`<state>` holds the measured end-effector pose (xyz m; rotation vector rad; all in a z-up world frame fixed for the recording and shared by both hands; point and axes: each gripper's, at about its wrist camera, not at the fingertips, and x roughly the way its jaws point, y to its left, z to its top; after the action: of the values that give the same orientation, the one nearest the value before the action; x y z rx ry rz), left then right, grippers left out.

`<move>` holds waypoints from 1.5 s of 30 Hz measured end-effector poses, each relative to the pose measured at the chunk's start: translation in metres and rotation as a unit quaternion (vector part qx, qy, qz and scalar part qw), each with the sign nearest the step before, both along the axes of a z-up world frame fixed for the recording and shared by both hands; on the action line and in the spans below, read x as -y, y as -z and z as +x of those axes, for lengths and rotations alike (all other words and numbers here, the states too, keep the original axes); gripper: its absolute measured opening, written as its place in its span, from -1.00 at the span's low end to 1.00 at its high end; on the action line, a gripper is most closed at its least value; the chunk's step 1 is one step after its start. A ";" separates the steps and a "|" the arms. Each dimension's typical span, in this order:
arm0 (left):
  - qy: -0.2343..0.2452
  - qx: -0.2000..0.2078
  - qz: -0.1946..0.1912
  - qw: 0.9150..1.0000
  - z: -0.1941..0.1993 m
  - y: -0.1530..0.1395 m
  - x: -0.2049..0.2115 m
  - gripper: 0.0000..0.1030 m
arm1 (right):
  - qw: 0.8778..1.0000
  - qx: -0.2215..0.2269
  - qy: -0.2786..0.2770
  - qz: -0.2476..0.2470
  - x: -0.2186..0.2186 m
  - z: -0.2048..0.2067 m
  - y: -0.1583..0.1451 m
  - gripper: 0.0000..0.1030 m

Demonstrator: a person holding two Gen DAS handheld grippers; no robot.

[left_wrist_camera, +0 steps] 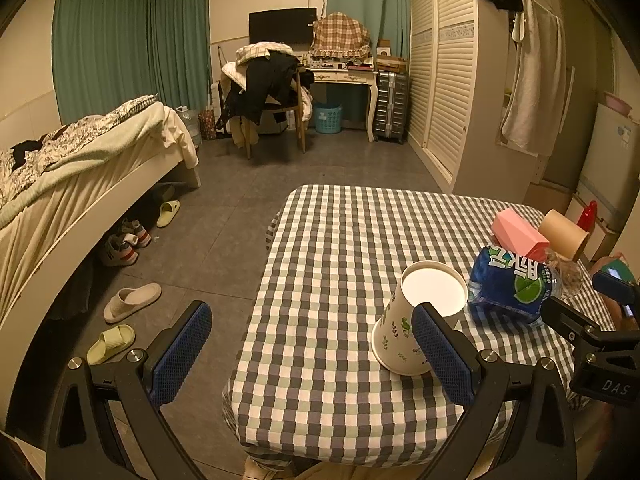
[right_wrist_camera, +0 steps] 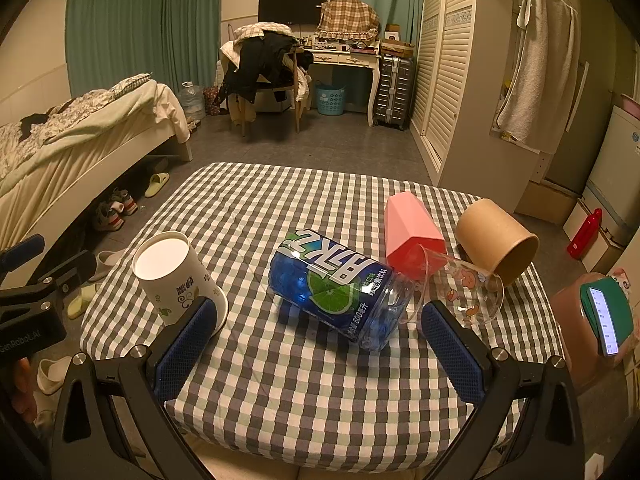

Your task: Flip cup upside down

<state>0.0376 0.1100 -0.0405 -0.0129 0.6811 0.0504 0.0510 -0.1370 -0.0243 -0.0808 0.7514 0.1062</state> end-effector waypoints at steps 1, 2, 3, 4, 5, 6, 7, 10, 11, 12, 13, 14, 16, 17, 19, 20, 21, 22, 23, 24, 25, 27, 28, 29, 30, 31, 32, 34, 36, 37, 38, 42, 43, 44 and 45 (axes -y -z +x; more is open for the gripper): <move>0.000 0.000 0.000 1.000 0.000 0.000 0.001 1.00 | 1.000 0.000 0.000 0.000 0.000 0.000 0.000 0.99; 0.000 0.000 0.000 1.000 0.000 0.000 0.001 1.00 | 1.000 0.000 -0.001 0.000 0.000 0.000 0.000 0.99; 0.000 0.000 -0.001 1.000 0.000 0.000 0.000 1.00 | 1.000 0.000 0.000 0.000 0.000 0.000 0.000 0.99; 0.000 0.000 -0.001 1.000 0.000 0.000 0.000 1.00 | 1.000 0.000 0.000 -0.001 0.000 0.000 -0.001 0.99; 0.001 0.000 0.000 1.000 0.000 0.000 0.000 1.00 | 1.000 0.000 0.000 0.000 -0.001 0.000 0.000 0.99; 0.000 0.000 0.000 1.000 0.000 0.000 0.000 1.00 | 1.000 0.000 0.000 -0.001 -0.001 0.000 0.000 0.99; 0.001 0.000 0.000 1.000 0.000 0.000 0.000 1.00 | 1.000 0.000 0.000 0.000 -0.001 0.000 0.000 0.99; 0.000 0.000 0.000 1.000 0.000 0.000 0.000 1.00 | 1.000 -0.002 0.000 0.000 -0.001 -0.001 -0.001 0.99; 0.000 0.000 0.000 1.000 0.000 0.000 0.000 1.00 | 1.000 -0.002 0.000 0.001 -0.002 -0.001 -0.001 0.99; 0.000 0.000 0.000 1.000 0.000 0.001 -0.001 1.00 | 1.000 -0.003 0.000 0.002 -0.002 -0.001 -0.001 0.99; 0.000 0.000 0.000 1.000 0.000 0.000 -0.001 1.00 | 1.000 -0.003 -0.001 0.002 -0.001 -0.001 -0.001 0.99; 0.000 0.000 0.000 1.000 -0.001 0.000 -0.001 1.00 | 1.000 -0.003 -0.001 0.002 -0.002 -0.001 -0.001 0.99; 0.000 -0.001 0.000 1.000 0.000 0.000 -0.001 1.00 | 1.000 -0.002 -0.001 0.002 -0.002 -0.001 -0.001 0.99; 0.001 -0.001 0.000 1.000 0.000 0.000 -0.001 1.00 | 1.000 -0.003 -0.001 0.002 -0.002 -0.001 -0.001 0.99; 0.000 0.000 0.000 1.000 0.000 0.001 -0.001 1.00 | 1.000 -0.003 0.000 0.002 -0.002 -0.001 -0.001 0.99; 0.000 0.000 0.000 1.000 0.000 0.001 -0.001 1.00 | 1.000 -0.003 -0.001 0.002 -0.002 -0.001 -0.001 0.99; 0.000 0.000 0.000 1.000 0.000 0.001 -0.001 1.00 | 1.000 -0.003 -0.001 0.002 -0.002 -0.001 -0.001 0.99; 0.000 0.000 0.000 1.000 0.000 0.001 -0.001 1.00 | 1.000 -0.003 -0.001 0.002 -0.002 -0.001 -0.001 0.99; 0.000 0.000 0.000 1.000 -0.001 0.000 -0.001 1.00 | 1.000 -0.003 -0.001 0.002 -0.002 -0.001 -0.001 0.99; 0.000 0.000 0.000 1.000 -0.001 0.001 -0.001 1.00 | 1.000 -0.003 -0.001 0.002 -0.002 -0.001 -0.001 0.99; 0.000 0.000 0.000 1.000 -0.001 0.001 -0.001 1.00 | 1.000 -0.003 -0.001 0.002 -0.002 -0.001 -0.001 0.99; 0.000 0.000 0.000 1.000 -0.001 0.001 -0.001 1.00 | 1.000 -0.003 -0.001 0.002 -0.002 -0.001 -0.001 0.99; 0.000 -0.001 0.000 1.000 -0.001 0.001 -0.001 1.00 | 1.000 -0.003 -0.001 0.002 -0.002 -0.001 -0.001 0.99; 0.000 -0.001 0.001 1.000 -0.001 0.000 -0.002 1.00 | 1.000 -0.003 -0.001 0.002 -0.002 -0.001 -0.001 0.99; 0.000 0.000 0.000 1.000 -0.001 0.001 -0.001 1.00 | 1.000 -0.003 -0.001 0.002 -0.002 -0.001 -0.001 0.99; 0.000 0.000 0.000 1.000 -0.001 0.001 -0.001 1.00 | 1.000 -0.003 -0.001 0.002 -0.002 -0.001 -0.001 0.99; 0.000 -0.001 0.000 1.000 -0.001 0.000 -0.002 1.00 | 1.000 -0.003 -0.001 0.002 -0.002 -0.001 -0.001 0.99; 0.000 0.000 0.000 1.000 -0.001 0.001 -0.001 1.00 | 1.000 -0.003 -0.001 0.002 -0.002 -0.001 -0.001 0.99; 0.000 0.000 0.000 1.000 -0.001 0.001 -0.001 1.00 | 1.000 -0.003 -0.001 0.002 -0.002 -0.001 -0.001 0.99; 0.000 -0.001 0.000 1.000 -0.001 0.001 -0.001 1.00 | 1.000 -0.004 -0.001 0.002 -0.002 -0.001 -0.001 0.99; 0.000 -0.001 0.000 1.000 -0.001 0.001 -0.001 1.00 | 1.000 -0.004 -0.001 0.002 -0.002 -0.001 -0.001 0.99; 0.000 -0.001 0.000 1.000 -0.001 0.000 -0.001 1.00 | 1.000 -0.005 0.000 0.002 -0.001 -0.001 0.000 0.99; 0.000 -0.001 0.000 1.000 -0.001 0.001 -0.001 1.00 | 1.000 -0.005 0.000 0.002 -0.001 -0.002 0.002 0.99; 0.001 -0.001 -0.001 1.000 -0.001 0.000 -0.001 1.00 | 1.000 -0.006 0.000 0.002 -0.001 -0.002 0.003 0.99; 0.002 -0.001 -0.001 1.000 -0.002 0.001 -0.001 1.00 | 1.000 -0.006 0.001 0.002 -0.001 -0.002 0.003 0.99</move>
<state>0.0360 0.1114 -0.0415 -0.0140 0.6823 0.0460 0.0486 -0.1364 -0.0272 -0.0752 0.7631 0.1074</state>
